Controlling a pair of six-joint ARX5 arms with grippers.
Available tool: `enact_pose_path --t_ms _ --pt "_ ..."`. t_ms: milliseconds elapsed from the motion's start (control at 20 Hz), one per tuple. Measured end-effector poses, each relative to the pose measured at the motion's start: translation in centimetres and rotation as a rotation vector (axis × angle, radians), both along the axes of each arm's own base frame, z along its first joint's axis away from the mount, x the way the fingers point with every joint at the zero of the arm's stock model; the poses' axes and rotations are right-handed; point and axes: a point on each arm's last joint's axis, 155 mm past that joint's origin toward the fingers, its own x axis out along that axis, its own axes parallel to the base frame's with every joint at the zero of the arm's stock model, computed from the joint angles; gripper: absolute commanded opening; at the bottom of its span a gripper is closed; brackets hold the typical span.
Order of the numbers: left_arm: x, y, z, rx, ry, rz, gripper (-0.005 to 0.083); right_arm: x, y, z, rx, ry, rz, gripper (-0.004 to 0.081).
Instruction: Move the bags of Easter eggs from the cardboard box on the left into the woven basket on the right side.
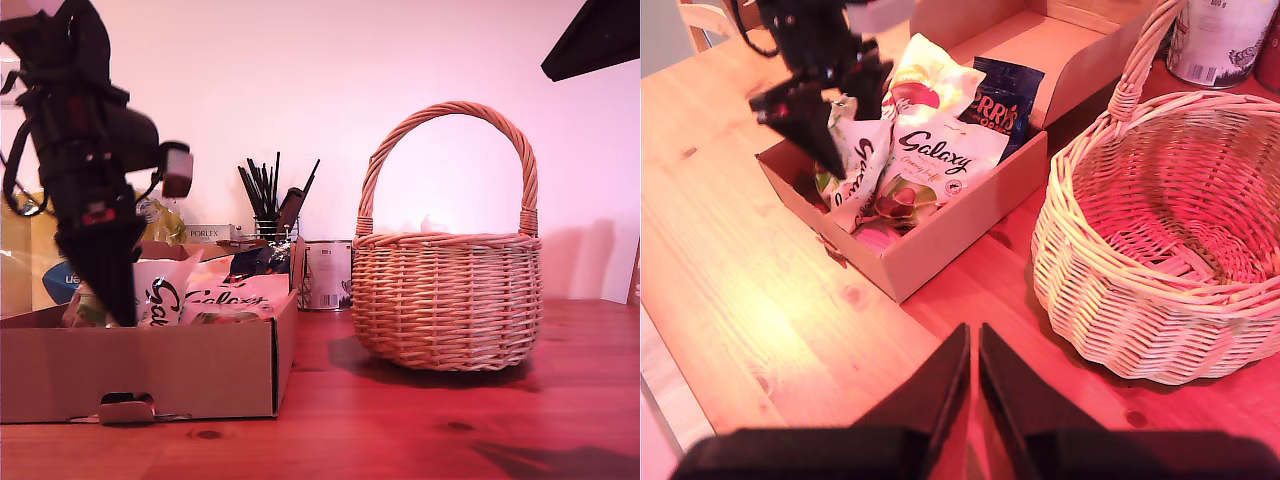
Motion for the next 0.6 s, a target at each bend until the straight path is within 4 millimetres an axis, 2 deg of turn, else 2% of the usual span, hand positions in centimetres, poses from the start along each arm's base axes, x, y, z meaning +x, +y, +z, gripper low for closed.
enact_pose_path --t_ms 100,350,450,600 --pt "-0.67 0.18 -0.42 0.007 0.023 0.0 0.056 0.0 0.0 0.0 0.0 0.0 0.0 -0.0013" --pt "-0.57 0.14 -0.42 0.005 0.018 0.0 0.0149 0.0 -0.01 0.0 0.0 0.0 0.0 -0.0013" --pt "-0.62 0.13 -0.41 0.005 0.02 -0.001 0.0084 0.0 0.0 0.0 0.0 0.0 0.0 -0.0013" --pt "-0.79 0.17 -0.41 0.007 0.027 -0.001 0.0054 0.0 -0.01 0.0 0.0 0.0 0.0 -0.0013"
